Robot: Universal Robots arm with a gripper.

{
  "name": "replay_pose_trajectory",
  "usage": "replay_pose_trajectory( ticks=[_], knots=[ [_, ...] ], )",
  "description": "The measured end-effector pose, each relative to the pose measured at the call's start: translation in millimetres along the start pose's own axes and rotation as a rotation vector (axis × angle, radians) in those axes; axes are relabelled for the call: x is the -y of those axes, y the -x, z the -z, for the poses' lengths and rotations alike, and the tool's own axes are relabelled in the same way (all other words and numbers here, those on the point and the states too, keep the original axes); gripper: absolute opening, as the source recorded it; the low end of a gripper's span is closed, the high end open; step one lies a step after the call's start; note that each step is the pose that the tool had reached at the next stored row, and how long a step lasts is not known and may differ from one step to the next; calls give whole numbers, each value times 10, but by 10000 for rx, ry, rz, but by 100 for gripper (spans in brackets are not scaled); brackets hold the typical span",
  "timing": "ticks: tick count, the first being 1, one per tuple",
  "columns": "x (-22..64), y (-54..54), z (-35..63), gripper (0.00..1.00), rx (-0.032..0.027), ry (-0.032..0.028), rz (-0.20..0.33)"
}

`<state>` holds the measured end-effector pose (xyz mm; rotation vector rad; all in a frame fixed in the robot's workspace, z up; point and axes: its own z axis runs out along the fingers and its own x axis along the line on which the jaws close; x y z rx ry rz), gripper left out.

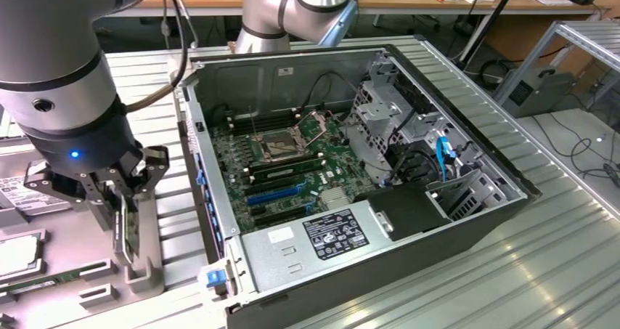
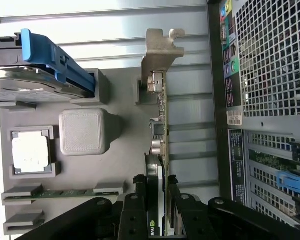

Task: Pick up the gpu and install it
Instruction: 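Pick up the gpu and move the gpu toward the slot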

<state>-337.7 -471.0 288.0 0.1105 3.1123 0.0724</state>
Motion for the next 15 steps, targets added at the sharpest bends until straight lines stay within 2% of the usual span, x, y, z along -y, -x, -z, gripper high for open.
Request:
replay_pose_trajectory(
  ticks=[15],
  knots=[
    [-11, 6, 230, 27, 1, 2, 0]
  ],
)
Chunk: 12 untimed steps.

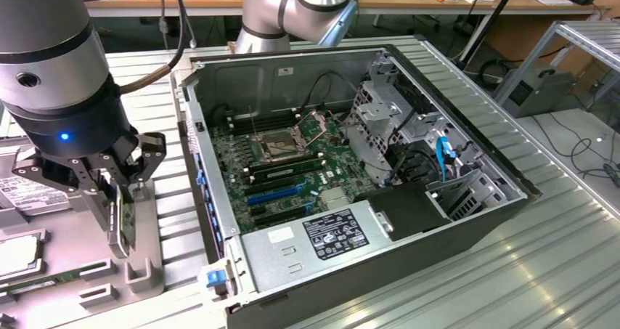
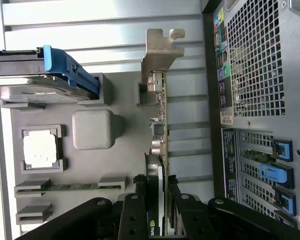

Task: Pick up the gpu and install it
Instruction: 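Pick up the gpu and move the gpu toward the slot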

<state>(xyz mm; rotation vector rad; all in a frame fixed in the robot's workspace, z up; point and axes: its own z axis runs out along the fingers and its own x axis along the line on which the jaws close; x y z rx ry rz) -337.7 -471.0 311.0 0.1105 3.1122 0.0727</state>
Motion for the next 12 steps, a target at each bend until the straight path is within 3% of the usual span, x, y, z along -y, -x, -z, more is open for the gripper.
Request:
replay_pose_trajectory(
  ticks=[12],
  knots=[
    [-10, 5, 216, 27, 0, 6, 0]
  ],
)
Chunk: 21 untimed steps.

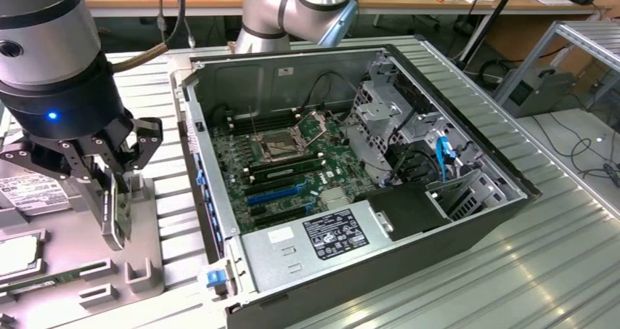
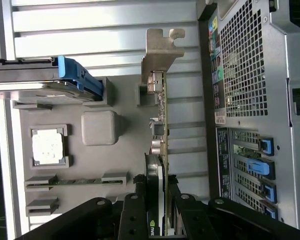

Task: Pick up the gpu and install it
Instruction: 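Pick up the gpu and move the gpu toward the slot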

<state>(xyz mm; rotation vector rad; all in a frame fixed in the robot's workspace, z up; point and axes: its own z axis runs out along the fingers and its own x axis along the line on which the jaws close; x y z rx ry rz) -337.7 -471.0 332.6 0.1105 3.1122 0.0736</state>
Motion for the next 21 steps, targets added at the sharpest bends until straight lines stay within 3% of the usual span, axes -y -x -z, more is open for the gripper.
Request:
replay_pose_trajectory(
  ticks=[21],
  knots=[
    [-18, 9, 373, 27, -1, 8, 0]
  ],
)
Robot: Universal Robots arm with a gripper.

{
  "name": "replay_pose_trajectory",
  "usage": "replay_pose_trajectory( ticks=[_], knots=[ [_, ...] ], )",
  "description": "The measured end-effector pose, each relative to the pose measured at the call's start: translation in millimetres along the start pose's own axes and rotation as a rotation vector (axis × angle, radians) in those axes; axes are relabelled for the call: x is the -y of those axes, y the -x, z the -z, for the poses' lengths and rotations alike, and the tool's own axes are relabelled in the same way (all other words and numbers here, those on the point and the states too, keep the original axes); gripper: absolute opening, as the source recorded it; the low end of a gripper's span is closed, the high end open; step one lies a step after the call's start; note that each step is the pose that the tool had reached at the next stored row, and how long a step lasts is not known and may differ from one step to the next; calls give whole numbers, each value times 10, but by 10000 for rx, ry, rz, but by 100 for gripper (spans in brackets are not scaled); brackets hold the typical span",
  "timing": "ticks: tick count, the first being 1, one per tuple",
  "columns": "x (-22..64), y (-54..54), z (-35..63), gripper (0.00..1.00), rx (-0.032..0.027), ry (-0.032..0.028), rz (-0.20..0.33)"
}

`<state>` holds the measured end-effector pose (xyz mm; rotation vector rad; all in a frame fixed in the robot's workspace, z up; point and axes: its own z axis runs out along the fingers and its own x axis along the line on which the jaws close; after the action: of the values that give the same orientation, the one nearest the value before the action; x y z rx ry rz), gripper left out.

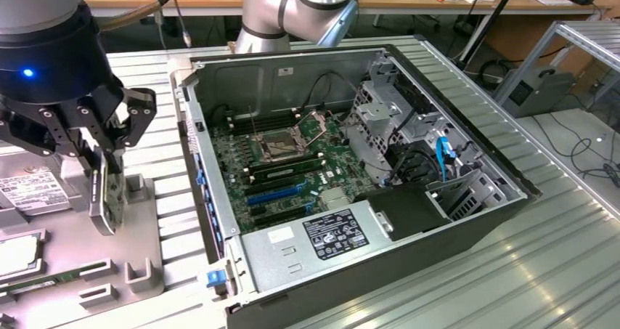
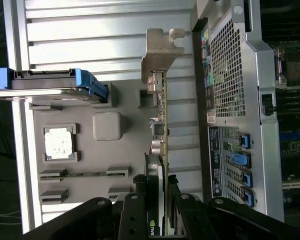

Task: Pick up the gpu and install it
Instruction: 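Pick up the gpu and move the gpu toward the slot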

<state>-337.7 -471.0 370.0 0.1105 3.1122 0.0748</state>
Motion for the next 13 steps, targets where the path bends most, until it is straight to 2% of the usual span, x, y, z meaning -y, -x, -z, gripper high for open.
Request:
replay_pose_trajectory(
  ticks=[6, 13],
  knots=[
    [-7, 3, 131, 27, 0, 2, 0],
    [-12, 6, 240, 27, -1, 5, 0]
  ],
)
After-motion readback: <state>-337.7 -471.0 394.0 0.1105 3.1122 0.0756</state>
